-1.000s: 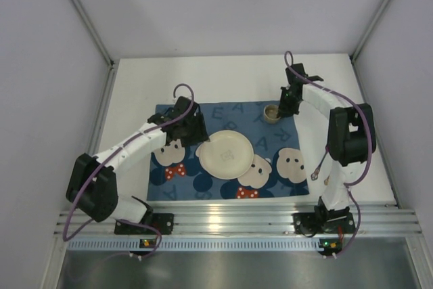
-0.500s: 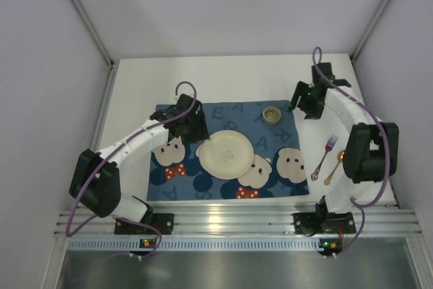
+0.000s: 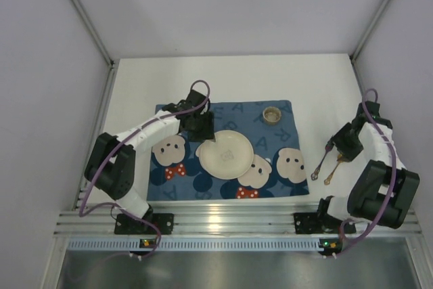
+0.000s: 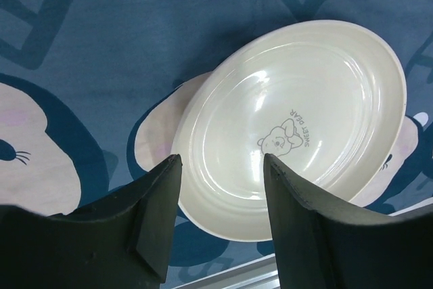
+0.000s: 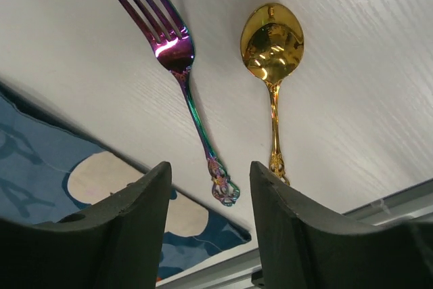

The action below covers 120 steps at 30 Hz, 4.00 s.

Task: Set the dinner table for one person

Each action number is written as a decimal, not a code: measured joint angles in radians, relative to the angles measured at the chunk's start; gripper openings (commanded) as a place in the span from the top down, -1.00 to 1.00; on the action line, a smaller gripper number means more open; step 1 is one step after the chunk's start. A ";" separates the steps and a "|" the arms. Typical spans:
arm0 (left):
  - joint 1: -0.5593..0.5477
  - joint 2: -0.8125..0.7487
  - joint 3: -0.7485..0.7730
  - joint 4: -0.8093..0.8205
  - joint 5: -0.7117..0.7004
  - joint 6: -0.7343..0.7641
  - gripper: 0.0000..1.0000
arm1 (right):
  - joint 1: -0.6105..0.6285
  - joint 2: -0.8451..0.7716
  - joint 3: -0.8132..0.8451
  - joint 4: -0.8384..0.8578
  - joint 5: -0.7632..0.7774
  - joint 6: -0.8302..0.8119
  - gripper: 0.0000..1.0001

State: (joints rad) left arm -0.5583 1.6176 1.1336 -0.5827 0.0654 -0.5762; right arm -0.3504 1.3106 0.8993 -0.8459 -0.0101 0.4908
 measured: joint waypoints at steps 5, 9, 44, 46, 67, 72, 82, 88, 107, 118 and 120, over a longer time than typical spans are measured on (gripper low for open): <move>0.000 0.021 0.031 -0.034 0.013 0.074 -0.14 | -0.007 0.052 -0.029 0.001 -0.048 0.003 0.09; 0.000 0.020 0.034 -0.054 0.028 0.112 -0.14 | 0.004 0.084 -0.035 0.018 -0.056 0.010 0.09; -0.218 -0.202 0.145 -0.177 -0.072 -0.030 -0.18 | 0.233 0.319 0.076 0.153 0.015 -0.063 1.00; -0.248 -0.166 0.187 -0.170 -0.054 -0.018 -0.18 | 0.244 0.275 0.077 0.152 -0.031 -0.051 1.00; -0.412 0.290 0.634 0.024 0.236 0.058 -0.18 | 0.248 -0.085 0.253 -0.043 -0.224 -0.012 1.00; -0.414 0.329 0.633 0.099 0.312 0.040 -0.16 | 0.249 -0.104 0.253 -0.053 -0.296 0.029 1.00; -0.432 0.403 0.633 0.143 0.381 0.016 0.48 | 0.250 -0.154 0.255 -0.076 -0.377 0.091 1.00; -0.436 0.403 0.633 0.163 0.406 0.018 1.00 | 0.250 -0.162 0.253 -0.071 -0.385 0.098 1.00; 0.053 -0.259 -0.135 0.101 0.321 0.017 1.00 | 0.252 -0.163 0.385 -0.099 -0.331 0.097 -0.66; 0.402 -0.391 -0.406 0.046 0.544 0.025 1.00 | 0.252 -0.156 0.326 -0.079 -0.344 0.098 -0.65; 0.439 -0.391 -0.431 0.045 0.577 0.020 1.00 | 0.252 -0.156 0.320 -0.077 -0.347 0.098 -0.65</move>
State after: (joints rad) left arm -0.1196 1.2263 0.7025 -0.5377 0.6422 -0.5560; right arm -0.0982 1.1549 1.2198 -0.9226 -0.3569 0.5892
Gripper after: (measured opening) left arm 0.036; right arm 0.825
